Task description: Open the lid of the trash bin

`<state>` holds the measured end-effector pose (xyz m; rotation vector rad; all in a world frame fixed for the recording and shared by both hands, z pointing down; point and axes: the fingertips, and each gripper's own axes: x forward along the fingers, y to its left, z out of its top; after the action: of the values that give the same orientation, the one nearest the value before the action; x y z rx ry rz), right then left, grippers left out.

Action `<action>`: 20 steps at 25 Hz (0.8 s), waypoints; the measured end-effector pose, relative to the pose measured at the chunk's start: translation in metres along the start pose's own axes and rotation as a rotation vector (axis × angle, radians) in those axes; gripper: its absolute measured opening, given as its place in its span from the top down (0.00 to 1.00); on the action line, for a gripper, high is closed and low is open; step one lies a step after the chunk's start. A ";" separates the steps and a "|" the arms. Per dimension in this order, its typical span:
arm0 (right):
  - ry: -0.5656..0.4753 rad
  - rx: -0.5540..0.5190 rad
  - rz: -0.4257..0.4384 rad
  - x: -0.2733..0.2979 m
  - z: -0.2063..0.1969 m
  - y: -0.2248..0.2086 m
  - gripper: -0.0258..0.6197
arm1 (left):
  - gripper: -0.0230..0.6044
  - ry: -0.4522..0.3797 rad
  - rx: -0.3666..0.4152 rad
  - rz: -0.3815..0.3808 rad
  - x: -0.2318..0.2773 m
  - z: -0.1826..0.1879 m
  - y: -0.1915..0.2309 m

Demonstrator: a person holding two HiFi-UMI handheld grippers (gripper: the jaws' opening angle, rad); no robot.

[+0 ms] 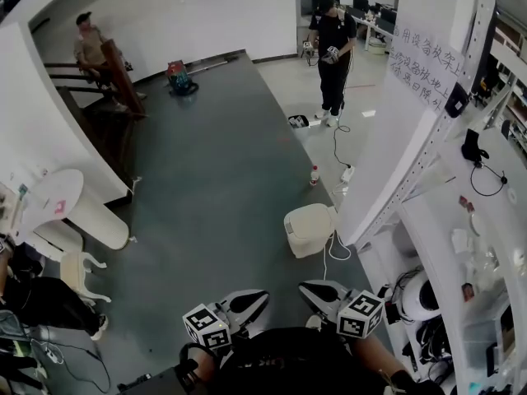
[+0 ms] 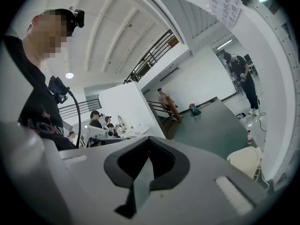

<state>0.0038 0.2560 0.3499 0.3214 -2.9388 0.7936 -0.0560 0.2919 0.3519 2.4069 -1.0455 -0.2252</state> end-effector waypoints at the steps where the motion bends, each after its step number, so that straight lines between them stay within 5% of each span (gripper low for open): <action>1: -0.002 0.002 -0.003 0.003 -0.001 0.002 0.95 | 0.96 0.001 -0.003 0.001 -0.005 0.000 0.001; 20: -0.058 0.049 -0.128 0.038 -0.021 0.036 0.95 | 0.96 0.052 -0.098 -0.074 -0.066 -0.017 0.023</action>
<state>-0.0407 0.2900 0.3555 0.5394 -2.9188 0.8540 -0.1109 0.3326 0.3750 2.3531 -0.9018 -0.2321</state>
